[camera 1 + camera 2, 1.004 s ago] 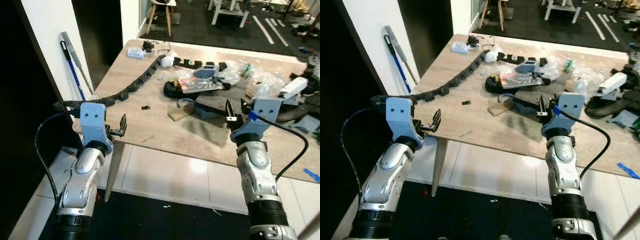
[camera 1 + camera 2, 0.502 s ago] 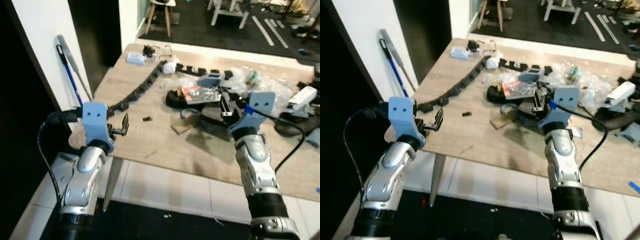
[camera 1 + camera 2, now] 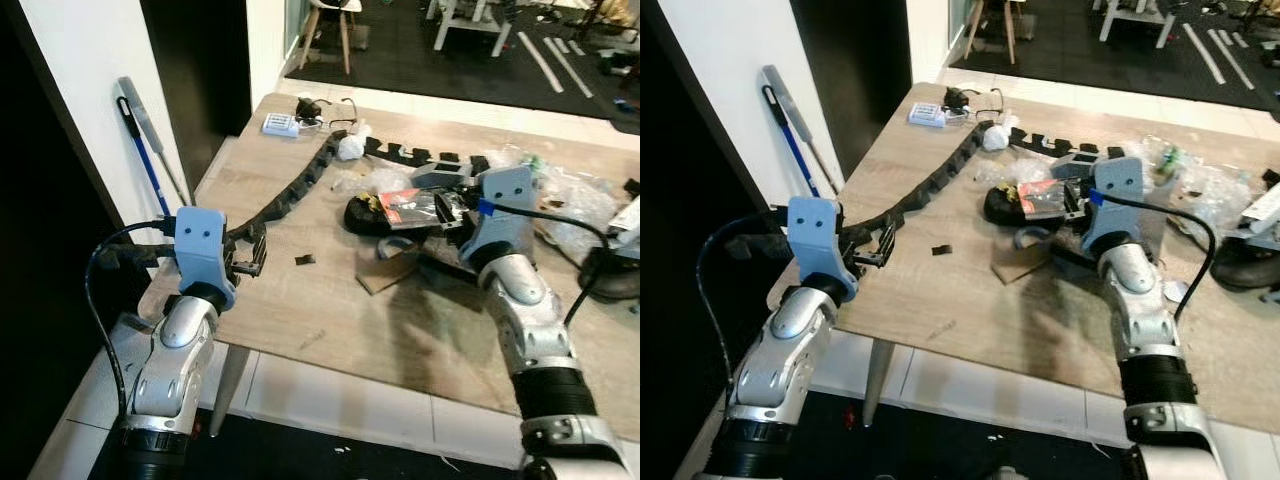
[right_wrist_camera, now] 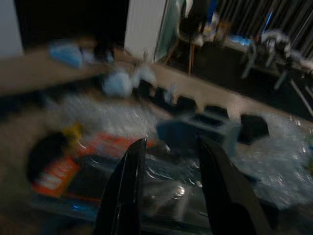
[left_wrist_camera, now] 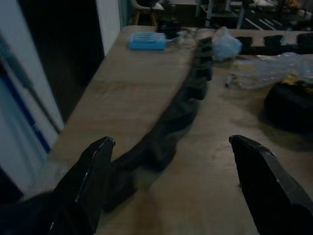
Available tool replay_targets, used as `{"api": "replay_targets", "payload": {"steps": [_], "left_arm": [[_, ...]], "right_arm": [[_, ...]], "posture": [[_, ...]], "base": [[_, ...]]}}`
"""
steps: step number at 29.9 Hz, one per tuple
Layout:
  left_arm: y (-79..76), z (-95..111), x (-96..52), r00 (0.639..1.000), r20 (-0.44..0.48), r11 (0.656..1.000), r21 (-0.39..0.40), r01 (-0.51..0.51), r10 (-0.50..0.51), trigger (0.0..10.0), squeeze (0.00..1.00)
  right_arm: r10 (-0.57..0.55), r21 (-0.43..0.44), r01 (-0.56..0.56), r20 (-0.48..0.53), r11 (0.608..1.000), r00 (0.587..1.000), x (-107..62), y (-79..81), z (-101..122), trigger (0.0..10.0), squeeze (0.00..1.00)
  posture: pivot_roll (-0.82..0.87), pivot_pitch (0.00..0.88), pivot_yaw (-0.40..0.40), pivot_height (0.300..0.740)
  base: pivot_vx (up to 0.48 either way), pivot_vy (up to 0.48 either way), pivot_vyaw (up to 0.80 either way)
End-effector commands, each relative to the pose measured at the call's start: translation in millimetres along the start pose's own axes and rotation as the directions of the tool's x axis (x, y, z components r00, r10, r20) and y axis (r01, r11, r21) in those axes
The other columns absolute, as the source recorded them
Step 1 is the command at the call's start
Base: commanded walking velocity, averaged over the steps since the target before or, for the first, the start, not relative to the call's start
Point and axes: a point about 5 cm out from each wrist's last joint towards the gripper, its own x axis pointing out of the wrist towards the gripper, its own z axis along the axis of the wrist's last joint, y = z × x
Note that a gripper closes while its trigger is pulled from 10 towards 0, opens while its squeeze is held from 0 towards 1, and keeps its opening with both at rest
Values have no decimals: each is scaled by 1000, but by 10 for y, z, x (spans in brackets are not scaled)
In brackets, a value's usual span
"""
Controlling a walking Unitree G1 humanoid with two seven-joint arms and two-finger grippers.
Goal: Picking trash to rubbish bin
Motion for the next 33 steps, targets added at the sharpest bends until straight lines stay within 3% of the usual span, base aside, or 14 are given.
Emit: {"api": "replay_targets", "payload": {"steps": [1,3,5,11,14,15,20,21,22,23,25,30,32,33], "left_arm": [[-35,-31,-18,1000,-15,1000,-4,19,-20,10000,0],[-39,-35,-24,1000,-17,1000,-7,26,-26,10000,0],[-41,-38,-28,999,-18,1000,-10,28,-29,10000,0],[-81,13,-64,997,21,997,-34,73,-72,10000,0],[-131,84,-115,986,63,987,-44,158,-155,10000,0],[-155,130,-153,975,92,978,-26,207,-204,10000,0],[-170,173,-188,964,118,970,-2,241,-239,10000,0],[-196,213,-234,947,133,956,1,295,-292,10000,0],[-196,213,-234,947,133,956,1,295,-292,10000,0],[-229,233,-328,912,119,920,25,392,-392,10000,0],[-229,233,-328,912,119,920,25,392,-392,10000,0],[-266,228,-378,881,99,887,27,462,-462,10000,0],[-305,223,-392,864,92,869,20,495,-494,10000,0],[-305,223,-392,864,92,869,20,495,-494,10000,0]], "right_arm": [[48,-28,-50,-54,998,997,-1,25,-54,10000,0],[128,-94,-138,-105,986,986,-6,58,-72,10000,0],[140,-108,-152,-110,983,984,-1,55,-54,10000,0],[195,-90,-202,-88,975,977,12,78,66,10000,0],[265,-86,-272,-86,958,960,2,125,150,10000,0],[293,-98,-301,-90,948,952,-11,138,182,10000,0],[320,-103,-329,-95,939,943,-24,149,212,10000,0],[346,-113,-356,-103,928,933,-42,151,236,10000,784],[346,-113,-356,-103,928,933,-42,151,236,10000,784],[418,-141,-434,-129,890,899,-131,183,286,10000,1000],[418,-141,-434,-129,890,899,-131,183,286,10000,1000],[501,-166,-526,-173,834,848,-226,245,345,10000,1000],[533,-196,-576,-233,793,813,-269,248,333,10000,1000],[533,-196,-576,-233,793,813,-269,248,333,10000,1000]], "posture": [[9,126,-20,740],[7,130,-21,740],[7,132,-21,740],[8,138,-25,740],[5,136,-26,740],[3,139,-26,740],[4,143,-27,740],[6,144,-27,740],[6,144,-27,740],[7,150,-28,740],[7,150,-28,740],[1,156,-23,740],[1,156,-23,740],[1,156,-23,740]], "base": [[315,0,0],[321,0,0],[317,0,0],[154,0,0],[0,0,0],[0,0,0],[0,0,0],[0,0,0],[0,0,0],[0,0,0],[0,0,0],[0,0,0],[0,0,0],[0,0,0]]}}
